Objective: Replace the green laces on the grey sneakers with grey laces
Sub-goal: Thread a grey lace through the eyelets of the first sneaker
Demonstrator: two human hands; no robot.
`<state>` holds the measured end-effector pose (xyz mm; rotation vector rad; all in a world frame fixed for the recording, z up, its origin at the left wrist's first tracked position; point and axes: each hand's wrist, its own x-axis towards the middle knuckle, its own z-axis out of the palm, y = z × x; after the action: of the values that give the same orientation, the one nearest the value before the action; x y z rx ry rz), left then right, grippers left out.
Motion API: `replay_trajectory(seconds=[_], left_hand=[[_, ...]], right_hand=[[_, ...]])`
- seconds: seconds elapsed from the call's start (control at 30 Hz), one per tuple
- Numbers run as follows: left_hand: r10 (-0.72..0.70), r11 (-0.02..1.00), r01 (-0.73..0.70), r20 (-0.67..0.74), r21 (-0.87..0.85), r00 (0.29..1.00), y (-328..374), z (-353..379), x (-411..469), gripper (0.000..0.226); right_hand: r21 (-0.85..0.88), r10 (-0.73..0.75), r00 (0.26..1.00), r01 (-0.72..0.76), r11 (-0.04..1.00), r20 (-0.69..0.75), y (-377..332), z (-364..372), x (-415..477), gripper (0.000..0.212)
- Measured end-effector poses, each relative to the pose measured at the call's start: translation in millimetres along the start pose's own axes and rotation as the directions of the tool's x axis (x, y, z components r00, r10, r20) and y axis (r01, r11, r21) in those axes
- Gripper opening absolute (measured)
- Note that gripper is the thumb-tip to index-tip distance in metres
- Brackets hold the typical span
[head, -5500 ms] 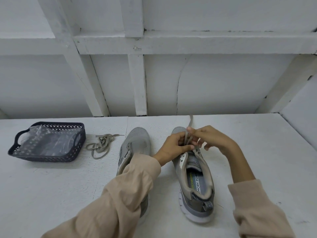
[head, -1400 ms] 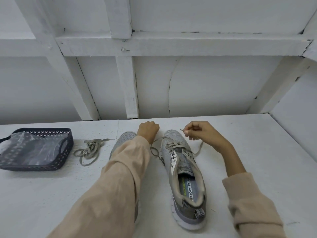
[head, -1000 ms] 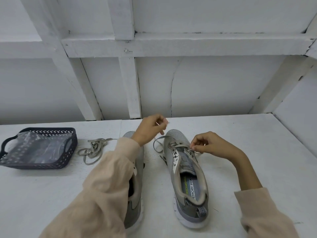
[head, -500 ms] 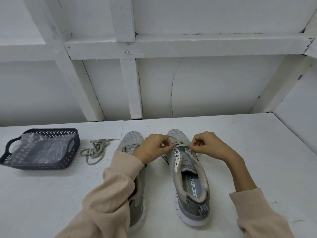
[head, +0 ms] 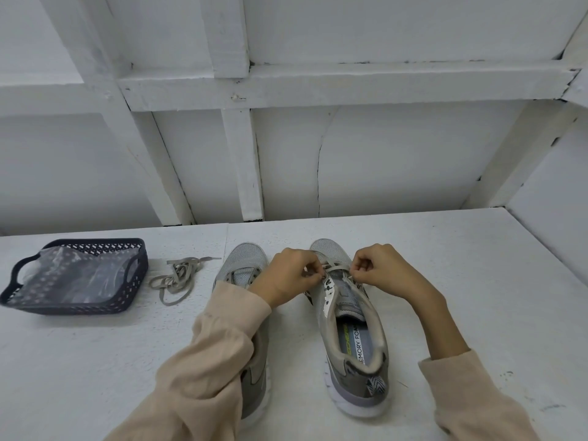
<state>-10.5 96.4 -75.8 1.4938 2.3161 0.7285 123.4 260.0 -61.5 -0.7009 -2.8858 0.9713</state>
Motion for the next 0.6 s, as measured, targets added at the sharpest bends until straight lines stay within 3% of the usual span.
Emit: replay_trajectory(seconds=[0.13, 0.3, 0.4, 0.6], left_hand=[[0.021, 1.0, -0.021, 0.004, 0.011, 1.0, 6.2, -0.9, 2.3, 0.012], [0.004, 1.0, -0.004, 0.016, 0.008, 1.0, 12.2, -3.0, 5.0, 0.015], [-0.019, 0.998, 0.017, 0.028, 0.059, 0.999, 16.6, -7.2, 8.4, 0.018], [-0.139, 0.974, 0.126, 0.056, 0.188, 0.989, 32.4, -1.7, 14.4, 0.027]], right_hand=[[-0.053, 0.001, 1.0, -0.001, 0.999, -0.008, -4.1, 5.2, 1.0, 0.011], [0.016, 0.063, 0.998, -0.063, 0.998, 0.015, -3.3, 0.2, -0.2, 0.012], [0.016, 0.114, 0.993, -0.115, 0.993, 0.023, -9.9, -1.5, -2.0, 0.033], [-0.039, 0.191, 0.977, -0.188, 0.981, 0.094, -29.4, -2.1, -2.7, 0.02]])
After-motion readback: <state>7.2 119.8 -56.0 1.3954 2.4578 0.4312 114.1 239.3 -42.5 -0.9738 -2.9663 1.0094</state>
